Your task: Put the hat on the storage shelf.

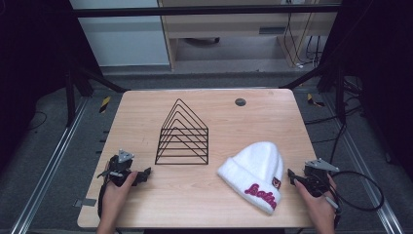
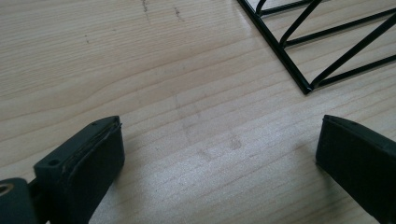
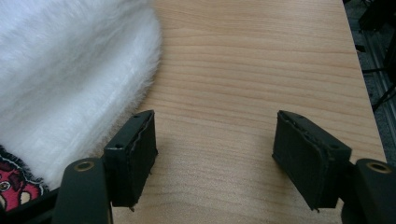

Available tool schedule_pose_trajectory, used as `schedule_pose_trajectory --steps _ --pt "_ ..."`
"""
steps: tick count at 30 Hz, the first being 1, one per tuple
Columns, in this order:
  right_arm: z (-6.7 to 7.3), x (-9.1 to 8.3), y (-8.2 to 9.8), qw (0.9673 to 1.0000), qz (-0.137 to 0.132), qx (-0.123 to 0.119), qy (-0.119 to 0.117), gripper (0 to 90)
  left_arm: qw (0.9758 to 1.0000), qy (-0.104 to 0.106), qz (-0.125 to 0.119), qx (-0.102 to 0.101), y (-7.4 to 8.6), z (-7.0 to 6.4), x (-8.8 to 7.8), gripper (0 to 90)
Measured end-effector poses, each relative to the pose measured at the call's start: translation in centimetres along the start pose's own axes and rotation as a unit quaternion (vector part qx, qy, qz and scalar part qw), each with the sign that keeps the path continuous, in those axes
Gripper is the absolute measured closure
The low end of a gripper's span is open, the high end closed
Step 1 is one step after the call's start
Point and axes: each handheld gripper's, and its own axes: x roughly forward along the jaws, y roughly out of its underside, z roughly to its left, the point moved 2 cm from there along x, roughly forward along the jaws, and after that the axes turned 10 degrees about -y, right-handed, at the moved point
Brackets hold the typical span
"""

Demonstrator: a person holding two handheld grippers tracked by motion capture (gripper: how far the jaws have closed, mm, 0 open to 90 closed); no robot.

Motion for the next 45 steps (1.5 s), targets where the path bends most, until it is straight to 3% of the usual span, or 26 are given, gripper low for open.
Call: schedule_pose_trajectory --steps 16,19,25,29,35,36,41,45 --pt "0.1 0.0 0.0 1.0000 0.000 -0.001 0.000 29.6 1.0000 0.001 0.000 -0.001 0.3 -0.1 -0.3 0.0" --pt "0.2 0.1 0.0 0.9998 0.007 -0.011 -0.014 24.0 1.0000 0.001 0.000 0.000 0.4 -0.1 -0.5 0.0" --pt "0.1 -0.6 -0.5 0.9990 0.017 -0.012 -0.039 23.0 1.0000 0.003 -0.001 -0.001 0.5 -0.1 -0.5 0.0" --pt "0.1 -1.6 -1.9 0.9979 0.026 -0.031 -0.050 20.2 1.0000 0.003 -0.001 0.000 0.5 -0.1 -0.5 0.0" --pt "0.3 -2.4 -4.9 0.9938 0.048 -0.062 -0.079 16.3 1.0000 0.004 -0.001 0.001 0.6 -0.1 -0.6 0.0" --pt "0.5 -2.5 -5.8 0.9928 0.053 -0.071 -0.081 22.3 1.0000 0.004 -0.001 0.001 0.6 -0.1 -0.6 0.0" --pt "1.2 -2.5 -8.0 0.9901 0.074 -0.090 -0.079 31.1 1.0000 0.004 -0.001 0.001 0.6 -0.1 -0.6 0.0" --pt "2.3 -2.0 -10.0 0.9854 0.092 -0.115 -0.085 38.8 1.0000 0.004 -0.001 0.001 0.6 -0.1 -0.6 0.0"
